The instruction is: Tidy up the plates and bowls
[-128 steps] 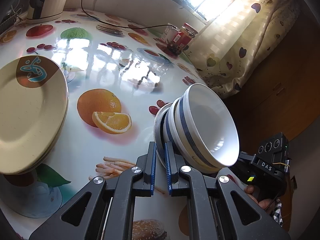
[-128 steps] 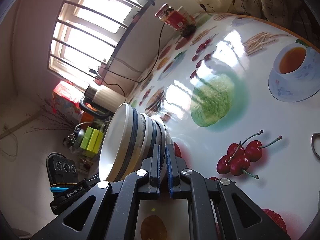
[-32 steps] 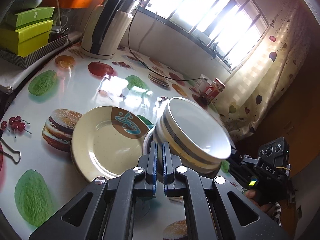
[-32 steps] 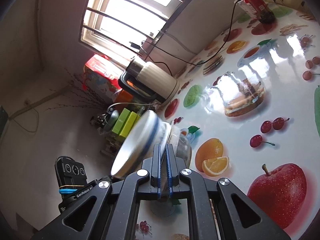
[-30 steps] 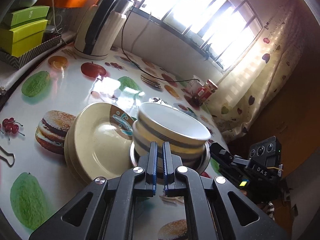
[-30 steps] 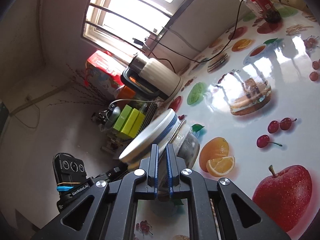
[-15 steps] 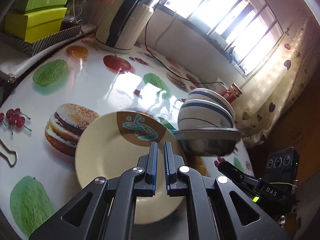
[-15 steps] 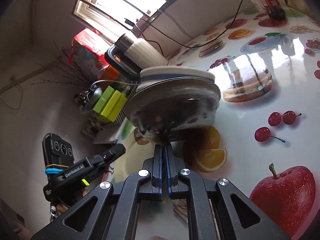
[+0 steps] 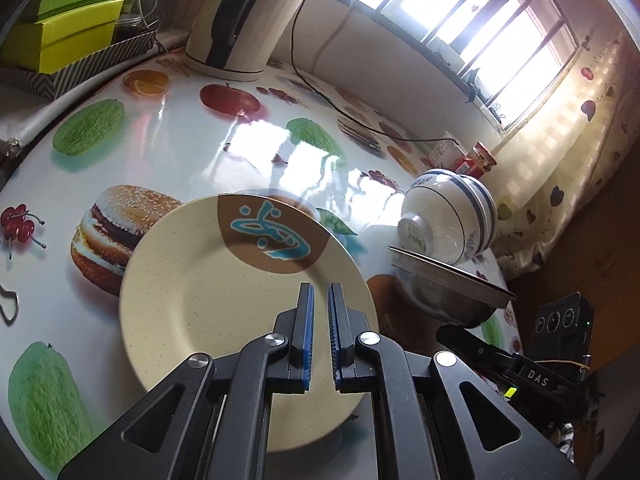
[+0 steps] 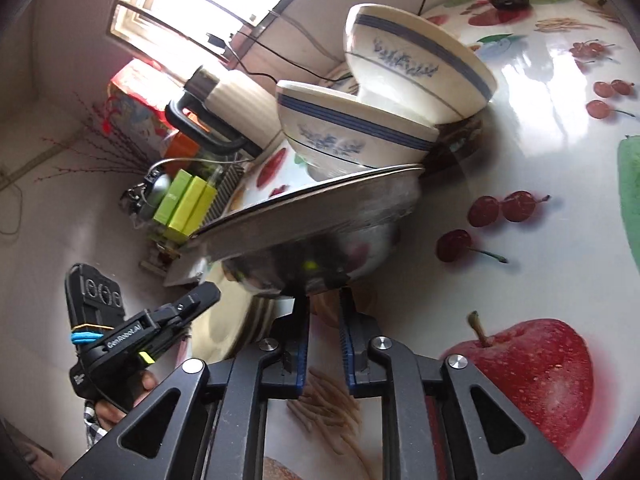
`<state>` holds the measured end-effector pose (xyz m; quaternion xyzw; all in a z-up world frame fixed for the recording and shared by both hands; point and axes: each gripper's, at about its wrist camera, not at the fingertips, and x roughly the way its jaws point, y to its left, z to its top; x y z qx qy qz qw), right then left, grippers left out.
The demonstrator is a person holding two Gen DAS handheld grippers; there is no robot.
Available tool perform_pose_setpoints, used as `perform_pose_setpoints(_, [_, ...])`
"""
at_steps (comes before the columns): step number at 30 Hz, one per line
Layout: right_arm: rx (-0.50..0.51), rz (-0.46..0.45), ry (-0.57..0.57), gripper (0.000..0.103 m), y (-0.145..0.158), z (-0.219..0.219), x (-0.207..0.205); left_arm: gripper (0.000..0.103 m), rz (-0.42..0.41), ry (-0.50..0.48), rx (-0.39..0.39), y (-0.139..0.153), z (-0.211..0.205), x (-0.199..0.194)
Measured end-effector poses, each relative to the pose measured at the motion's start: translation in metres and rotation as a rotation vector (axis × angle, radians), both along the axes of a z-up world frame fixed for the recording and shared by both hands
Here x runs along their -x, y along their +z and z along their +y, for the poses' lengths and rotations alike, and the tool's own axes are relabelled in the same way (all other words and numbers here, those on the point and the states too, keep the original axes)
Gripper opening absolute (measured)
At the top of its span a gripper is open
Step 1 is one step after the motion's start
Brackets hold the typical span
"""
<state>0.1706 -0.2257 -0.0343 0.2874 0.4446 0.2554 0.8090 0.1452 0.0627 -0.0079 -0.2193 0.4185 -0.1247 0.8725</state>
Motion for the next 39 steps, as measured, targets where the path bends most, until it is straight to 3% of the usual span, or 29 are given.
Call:
perform_pose_setpoints(5, [-0.008,0.009,-0.030,0.027,-0.004,-0.022,0.007,0.007,-0.012,-0.028,0.008,0.008,-0.014,-0.005])
perform_pose_setpoints(9, [-0.022,0.021,-0.044,0.028,-0.005,-0.036,0.014,0.008,-0.009,-0.045,-0.003,0.011,-0.024,-0.009])
perform_pose_setpoints(21, [0.031,0.017,-0.131,0.033,0.007,-0.067,0.031,0.009,0.006,-0.100,-0.036,0.017,-0.053,-0.022])
perform_pose_setpoints(24, [0.057,0.008,-0.155,0.038,0.012,-0.074,0.033,0.011,0.016,-0.109,-0.050,0.018,-0.058,-0.027])
perform_pose_setpoints(26, [0.057,-0.006,-0.167,0.040,0.017,-0.079,0.032,0.018,0.019,-0.112,-0.048,0.019,-0.059,-0.031])
perform_pose_setpoints(32, [0.029,-0.022,-0.203,0.046,0.031,-0.090,0.018,0.021,0.017,-0.125,-0.040,0.028,-0.064,-0.048])
perform_pose_setpoints(34, [0.032,-0.031,-0.216,0.054,0.036,-0.092,0.010,0.022,0.011,-0.140,-0.046,0.035,-0.069,-0.056])
perform_pose_setpoints(39, [-0.037,-0.041,-0.271,0.062,0.045,-0.105,-0.013,0.028,0.002,-0.178,-0.044,0.049,-0.083,-0.075])
